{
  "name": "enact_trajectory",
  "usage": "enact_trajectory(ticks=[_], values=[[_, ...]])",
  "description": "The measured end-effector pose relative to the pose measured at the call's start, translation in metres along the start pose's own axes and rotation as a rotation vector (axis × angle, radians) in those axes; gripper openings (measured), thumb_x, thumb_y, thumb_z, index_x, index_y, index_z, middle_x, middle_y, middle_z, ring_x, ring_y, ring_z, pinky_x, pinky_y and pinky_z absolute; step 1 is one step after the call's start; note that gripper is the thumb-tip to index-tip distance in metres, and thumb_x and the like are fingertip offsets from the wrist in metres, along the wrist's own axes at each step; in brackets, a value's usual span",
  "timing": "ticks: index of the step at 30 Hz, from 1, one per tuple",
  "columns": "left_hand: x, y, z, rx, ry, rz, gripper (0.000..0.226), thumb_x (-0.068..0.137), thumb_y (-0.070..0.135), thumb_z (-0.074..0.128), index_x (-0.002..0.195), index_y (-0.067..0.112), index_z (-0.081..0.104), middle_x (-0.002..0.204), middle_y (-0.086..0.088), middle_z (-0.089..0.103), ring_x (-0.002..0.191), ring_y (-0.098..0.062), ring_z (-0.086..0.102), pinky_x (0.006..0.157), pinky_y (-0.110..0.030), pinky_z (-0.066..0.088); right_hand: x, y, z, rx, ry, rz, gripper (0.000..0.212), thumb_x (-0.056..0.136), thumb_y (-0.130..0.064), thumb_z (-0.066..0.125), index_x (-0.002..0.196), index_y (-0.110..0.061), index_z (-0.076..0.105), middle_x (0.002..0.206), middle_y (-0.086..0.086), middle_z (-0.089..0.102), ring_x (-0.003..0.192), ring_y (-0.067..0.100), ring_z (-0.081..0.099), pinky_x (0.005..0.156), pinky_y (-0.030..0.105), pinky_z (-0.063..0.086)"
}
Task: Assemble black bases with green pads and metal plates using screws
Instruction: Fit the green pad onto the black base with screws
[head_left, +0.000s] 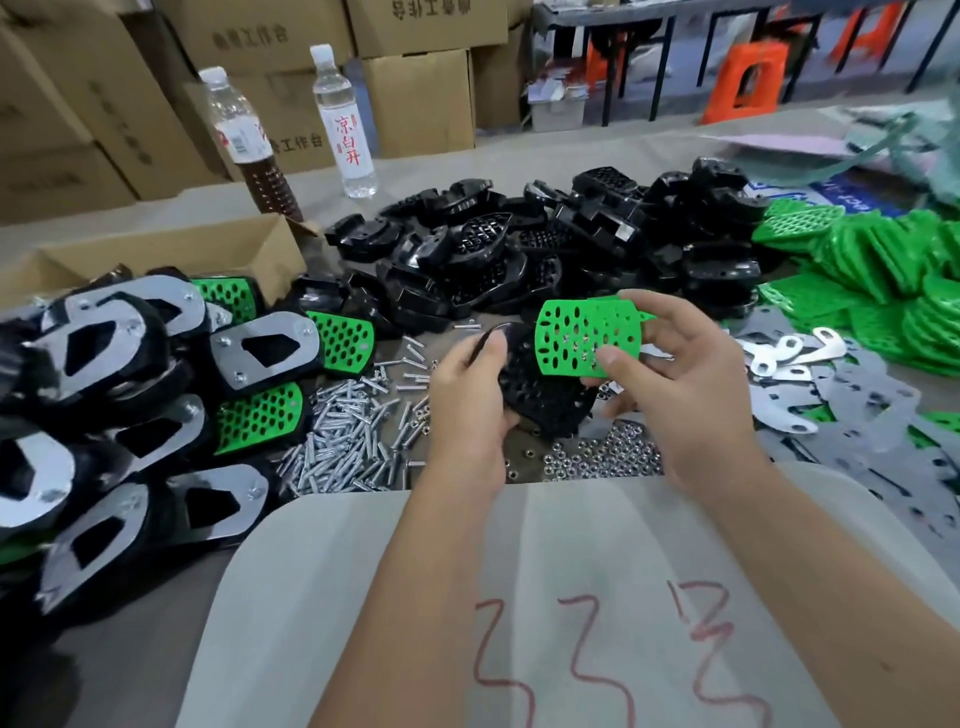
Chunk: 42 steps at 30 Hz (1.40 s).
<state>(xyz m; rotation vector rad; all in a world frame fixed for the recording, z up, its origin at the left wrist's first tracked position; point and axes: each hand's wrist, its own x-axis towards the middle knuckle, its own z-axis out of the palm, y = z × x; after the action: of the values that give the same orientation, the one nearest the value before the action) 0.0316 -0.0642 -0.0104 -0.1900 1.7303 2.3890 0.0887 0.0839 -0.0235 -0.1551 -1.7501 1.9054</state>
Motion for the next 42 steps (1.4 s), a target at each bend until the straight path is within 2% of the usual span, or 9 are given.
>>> enact_trajectory(ticks=[6, 10, 13, 18, 21, 25, 30, 35, 42], values=[[0.002, 0.002, -0.007, 0.26, 0.04, 0.134, 0.025, 0.093, 0.017, 0.074, 0.071, 0.027, 0.081, 0.082, 0.004, 0.077, 0.084, -0.017, 0.071, 0.095, -0.054, 0.059, 0.005, -0.001, -0.004, 0.123, -0.003, -0.018, 0.026, 0.082, -0.007, 0.071, 0.09, -0.03, 0.081, 0.091, -0.005, 0.076, 0.072, 0.016, 0.061, 0.065, 0.026, 0.05], [0.003, 0.006, -0.011, 0.194, 0.077, 0.06, 0.034, 0.09, 0.006, 0.073, 0.059, 0.021, 0.076, 0.069, 0.003, 0.073, 0.069, -0.015, 0.072, 0.062, -0.04, 0.064, 0.007, -0.006, -0.01, 0.314, 0.004, 0.017, 0.038, 0.086, 0.006, 0.055, 0.085, -0.025, 0.077, 0.09, -0.001, 0.07, 0.072, 0.015, 0.051, 0.059, 0.025, 0.039], [0.006, 0.008, -0.012, 0.061, 0.076, -0.028, 0.025, 0.09, -0.003, 0.064, 0.068, 0.008, 0.066, 0.075, -0.012, 0.07, 0.074, -0.032, 0.072, 0.055, -0.036, 0.061, 0.008, -0.009, -0.013, 0.388, 0.019, 0.06, 0.039, 0.089, 0.008, 0.04, 0.084, -0.012, 0.074, 0.089, 0.01, 0.071, 0.068, 0.021, 0.058, 0.052, 0.028, 0.041], [0.007, 0.008, -0.014, -0.022, 0.022, -0.05, 0.018, 0.089, -0.005, 0.059, 0.076, 0.007, 0.058, 0.064, -0.008, 0.065, 0.078, -0.036, 0.069, 0.063, -0.039, 0.063, 0.004, -0.006, -0.009, 0.089, -0.016, 0.023, 0.015, 0.094, -0.008, 0.064, 0.098, -0.018, 0.074, 0.101, 0.006, 0.075, 0.077, 0.027, 0.071, 0.049, 0.03, 0.05], [0.006, 0.006, -0.012, 0.015, 0.01, -0.05, 0.025, 0.089, -0.004, 0.061, 0.069, 0.01, 0.059, 0.088, -0.019, 0.069, 0.095, -0.046, 0.073, 0.065, -0.042, 0.064, 0.001, 0.001, -0.006, -0.054, -0.121, -0.051, 0.037, 0.094, 0.004, 0.069, 0.119, -0.023, 0.064, 0.098, 0.006, 0.078, 0.065, 0.018, 0.068, 0.051, 0.027, 0.053], [0.003, 0.007, -0.011, 0.079, -0.042, -0.047, 0.03, 0.087, -0.005, 0.061, 0.063, 0.013, 0.059, 0.087, -0.025, 0.072, 0.085, -0.039, 0.076, 0.063, -0.041, 0.064, 0.002, 0.005, -0.003, -0.103, -0.098, -0.005, 0.03, 0.092, -0.001, 0.074, 0.114, -0.016, 0.06, 0.096, 0.002, 0.08, 0.066, 0.016, 0.071, 0.051, 0.026, 0.053], [0.003, 0.004, -0.01, 0.101, -0.074, -0.035, 0.034, 0.085, -0.005, 0.059, 0.059, 0.016, 0.059, 0.074, -0.014, 0.072, 0.075, -0.032, 0.076, 0.065, -0.042, 0.064, 0.003, 0.007, -0.005, -0.171, -0.078, 0.009, 0.028, 0.092, -0.005, 0.076, 0.113, -0.015, 0.061, 0.097, 0.0, 0.08, 0.068, 0.04, 0.07, 0.055, 0.032, 0.057], [0.003, 0.004, -0.01, 0.101, -0.093, -0.016, 0.034, 0.082, -0.005, 0.059, 0.056, 0.018, 0.058, 0.075, -0.013, 0.072, 0.078, -0.033, 0.076, 0.07, -0.05, 0.066, 0.001, 0.005, -0.002, -0.225, -0.041, -0.021, 0.027, 0.091, -0.005, 0.077, 0.106, -0.022, 0.061, 0.095, 0.002, 0.079, 0.055, 0.022, 0.069, 0.05, 0.03, 0.054], [0.003, 0.001, -0.008, 0.038, -0.07, 0.0, 0.014, 0.07, -0.001, 0.058, 0.065, 0.012, 0.055, 0.075, -0.016, 0.071, 0.073, -0.032, 0.075, 0.068, -0.049, 0.065, -0.002, 0.002, 0.001, -0.296, 0.027, -0.037, 0.03, 0.088, -0.012, 0.081, 0.099, -0.032, 0.06, 0.091, -0.001, 0.078, 0.069, 0.027, 0.073, 0.054, 0.039, 0.058]])
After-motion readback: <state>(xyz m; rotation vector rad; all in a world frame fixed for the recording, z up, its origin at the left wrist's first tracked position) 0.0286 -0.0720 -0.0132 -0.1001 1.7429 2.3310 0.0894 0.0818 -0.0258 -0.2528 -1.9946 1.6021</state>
